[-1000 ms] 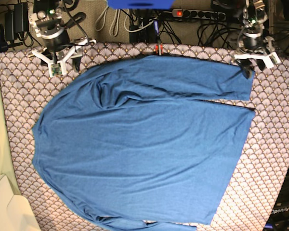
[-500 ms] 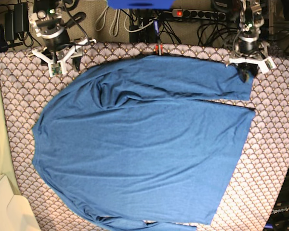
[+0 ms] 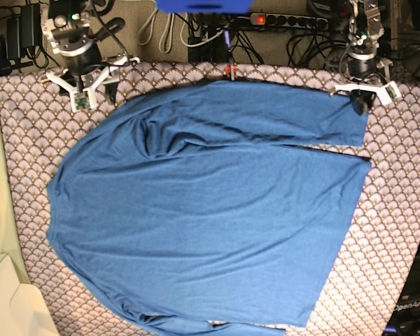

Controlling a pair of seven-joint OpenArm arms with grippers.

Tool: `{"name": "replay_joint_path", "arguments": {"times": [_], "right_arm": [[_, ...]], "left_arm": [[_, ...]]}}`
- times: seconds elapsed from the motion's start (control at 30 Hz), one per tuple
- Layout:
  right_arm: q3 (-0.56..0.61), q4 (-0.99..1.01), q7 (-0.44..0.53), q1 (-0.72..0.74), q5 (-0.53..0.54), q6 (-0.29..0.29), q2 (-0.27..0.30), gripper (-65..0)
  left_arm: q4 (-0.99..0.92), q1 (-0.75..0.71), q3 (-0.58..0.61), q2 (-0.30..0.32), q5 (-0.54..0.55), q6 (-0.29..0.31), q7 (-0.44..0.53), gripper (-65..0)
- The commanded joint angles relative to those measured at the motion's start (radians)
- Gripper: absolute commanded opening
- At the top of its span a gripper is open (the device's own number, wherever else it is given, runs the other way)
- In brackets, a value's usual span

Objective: Fold the T-shirt properly
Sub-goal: 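Grasp the shirt's collar edge corners with both grippers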

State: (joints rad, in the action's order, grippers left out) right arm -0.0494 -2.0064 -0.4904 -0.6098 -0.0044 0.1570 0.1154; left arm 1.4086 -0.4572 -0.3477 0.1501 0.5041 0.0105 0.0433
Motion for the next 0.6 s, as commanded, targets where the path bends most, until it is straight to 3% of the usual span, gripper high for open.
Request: {"name": "replay_joint_path", "arguments": {"times": [0.0, 0.1, 0.23, 0.57], "right_arm": [[-0.004, -0.015, 0.02, 0.001, -0.003, 0.002, 0.005, -35.8], [-0.004, -0.015, 0.02, 0.004, -0.003, 0.002, 0.005, -35.7], [-0.004, 0.012, 0.014, 0.035, -0.003, 0.002, 0.005, -35.6], [0.0, 0.048, -0.147, 0.187, 0.002, 0.002, -0.001, -35.6]], "left_arm": [[0.011, -0.005, -0.004, 0.01, 0.001, 0.001, 0.014, -65.0], [0.011, -0.007, -0.004, 0.007, 0.001, 0.001, 0.014, -62.8], [0.011, -0.01, -0.004, 0.006, 0.001, 0.001, 0.014, -64.8], [0.016, -0.012, -0.004, 0.006, -0.005, 0.001, 0.014, -64.6]]}}
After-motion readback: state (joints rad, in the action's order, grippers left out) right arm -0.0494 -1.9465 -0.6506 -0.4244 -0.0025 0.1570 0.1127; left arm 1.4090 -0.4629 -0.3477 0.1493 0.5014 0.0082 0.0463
